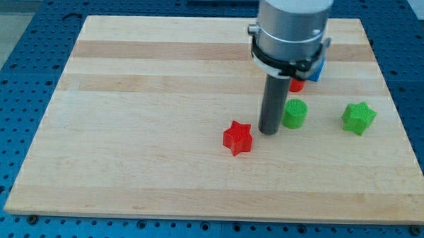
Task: Move the red star slightly up
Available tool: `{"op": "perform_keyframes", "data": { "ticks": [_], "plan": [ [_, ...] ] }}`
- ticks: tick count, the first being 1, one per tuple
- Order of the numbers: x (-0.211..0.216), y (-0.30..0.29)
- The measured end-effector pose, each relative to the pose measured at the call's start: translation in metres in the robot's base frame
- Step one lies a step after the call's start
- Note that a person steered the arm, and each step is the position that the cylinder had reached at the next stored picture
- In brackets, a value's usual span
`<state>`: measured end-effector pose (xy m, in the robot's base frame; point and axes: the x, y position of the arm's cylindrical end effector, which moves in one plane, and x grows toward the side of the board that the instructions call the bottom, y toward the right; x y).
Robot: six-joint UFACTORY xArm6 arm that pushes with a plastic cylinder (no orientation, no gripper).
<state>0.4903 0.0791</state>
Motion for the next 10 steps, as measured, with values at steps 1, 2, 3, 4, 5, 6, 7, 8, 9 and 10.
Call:
{"op": "perform_keyframes", "data": {
  "ticks": [1,2,3,4,5,6,7,8,9,10],
  "plan": [
    [0.049,-0.005],
    [0.055,-0.052],
    [0.005,-0.062],
    [-0.039,-0.062],
    [-0.033,-0.062],
    [-0.036,-0.062],
    [-0.067,-0.062],
    [-0.096,-0.062],
    [-0.098,-0.062],
    [-0.096,-0.06]
  ]
}}
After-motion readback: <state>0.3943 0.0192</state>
